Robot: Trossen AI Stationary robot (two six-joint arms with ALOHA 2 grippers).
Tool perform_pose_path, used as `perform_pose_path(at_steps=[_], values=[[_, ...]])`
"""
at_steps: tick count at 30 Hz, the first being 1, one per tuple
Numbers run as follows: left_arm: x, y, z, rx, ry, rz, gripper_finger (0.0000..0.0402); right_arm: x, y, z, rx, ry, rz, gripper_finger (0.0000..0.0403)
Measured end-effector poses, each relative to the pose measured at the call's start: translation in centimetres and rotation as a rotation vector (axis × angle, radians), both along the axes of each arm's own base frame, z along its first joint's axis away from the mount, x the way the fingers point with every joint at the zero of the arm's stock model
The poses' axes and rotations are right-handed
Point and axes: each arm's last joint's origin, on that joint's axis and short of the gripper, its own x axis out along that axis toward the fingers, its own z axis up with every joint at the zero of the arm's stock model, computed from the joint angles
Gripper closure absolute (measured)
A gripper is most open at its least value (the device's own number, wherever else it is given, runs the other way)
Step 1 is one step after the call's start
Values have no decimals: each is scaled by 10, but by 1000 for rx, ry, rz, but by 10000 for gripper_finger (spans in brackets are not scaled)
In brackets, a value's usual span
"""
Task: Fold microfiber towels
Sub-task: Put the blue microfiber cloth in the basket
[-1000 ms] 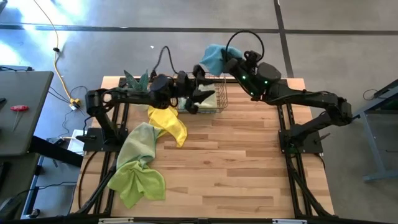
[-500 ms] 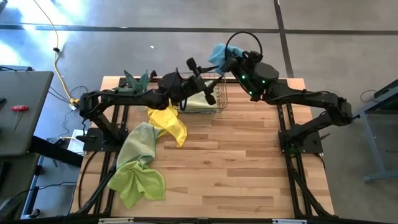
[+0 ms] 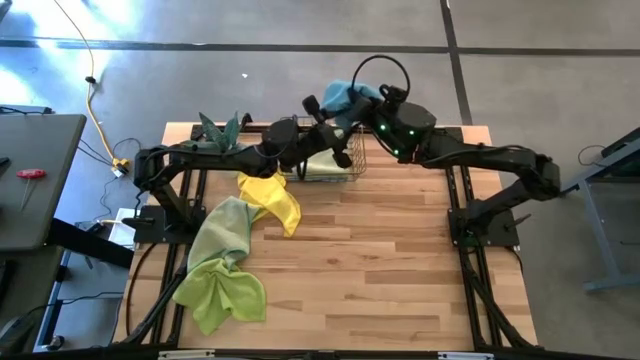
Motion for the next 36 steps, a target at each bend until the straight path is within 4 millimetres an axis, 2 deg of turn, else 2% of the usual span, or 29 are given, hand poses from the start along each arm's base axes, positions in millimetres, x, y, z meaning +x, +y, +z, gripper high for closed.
perform_pose_path(at_steps=[5, 14, 21, 31, 36], values=[[-4, 1, -1, 6, 46, 269, 219, 1, 0, -1, 11, -14, 11, 402], [-9, 4, -4, -16, 104, 483, 219, 1, 1, 2, 1, -46, 24, 402], [-9, 3, -4, -8, 116, 488, 220, 2, 1, 1, -3, -23, 36, 402], [0, -19, -7, 42, 197, 387, 263, 2, 0, -12, 7, 150, 21, 402], [3, -30, -16, 35, 301, 389, 259, 2, 0, -18, 22, 209, 19, 402]])
